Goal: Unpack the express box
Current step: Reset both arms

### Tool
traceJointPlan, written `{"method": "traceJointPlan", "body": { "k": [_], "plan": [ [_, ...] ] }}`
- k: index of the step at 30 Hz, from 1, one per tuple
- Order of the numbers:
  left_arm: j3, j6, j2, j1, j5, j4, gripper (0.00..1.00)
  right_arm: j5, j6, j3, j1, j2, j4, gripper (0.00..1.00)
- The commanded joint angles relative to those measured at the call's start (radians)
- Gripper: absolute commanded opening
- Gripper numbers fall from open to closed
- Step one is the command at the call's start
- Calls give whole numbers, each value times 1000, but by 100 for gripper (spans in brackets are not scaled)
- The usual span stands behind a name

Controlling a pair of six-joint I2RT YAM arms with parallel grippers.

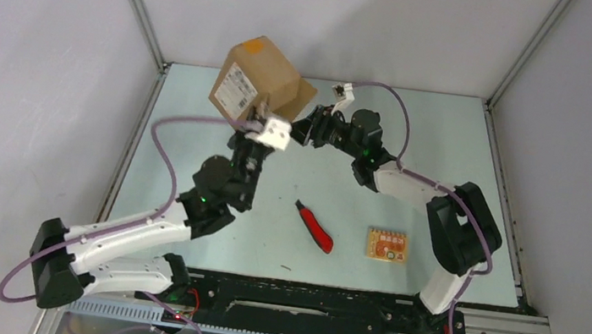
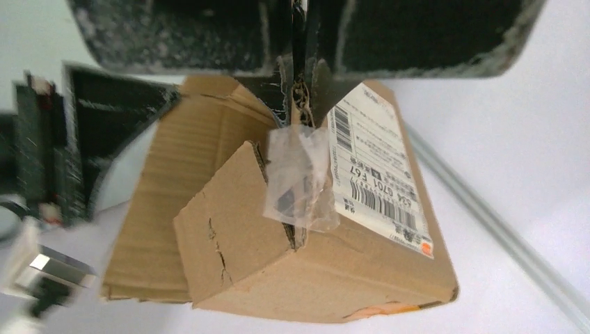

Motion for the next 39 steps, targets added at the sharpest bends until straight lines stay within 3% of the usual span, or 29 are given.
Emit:
{"method": "traceJointPlan", "body": {
  "k": [1, 4, 6, 12, 15, 17, 21, 23, 26, 35, 39],
  "plan": [
    [248, -702, -37, 86, -135, -643, 0, 97, -81, -43, 21, -145, -147, 61],
    [419, -1060, 14, 207, -12, -1036, 0, 135, -98, -68, 31, -223, -253, 62],
    [509, -1215, 54, 271, 79, -1207, 0, 165, -111, -91, 42, -286, -324, 64],
    [617, -1465, 186, 454, 427, -1481, 0, 205, -104, -212, 90, -482, -453, 67],
    [578, -1497, 231, 503, 542, -1488, 1, 271, -109, -251, 129, -577, -548, 69],
    [549, -1511, 257, 528, 614, -1475, 17, 300, -92, -281, 136, -633, -591, 70],
    [494, -1522, 288, 558, 690, -1433, 36, 388, -104, -303, 135, -705, -713, 84],
    [477, -1521, 305, 573, 728, -1415, 41, 412, -117, -304, 134, -719, -755, 88],
    [465, -1503, 314, 585, 715, -1411, 48, 434, -128, -320, 131, -738, -778, 89],
    [486, -1435, 203, 601, 598, -1436, 97, 457, -122, -322, 129, -759, -776, 93],
    [514, -1412, 128, 598, 482, -1496, 100, 459, -121, -304, 116, -772, -787, 98]
  ]
}}
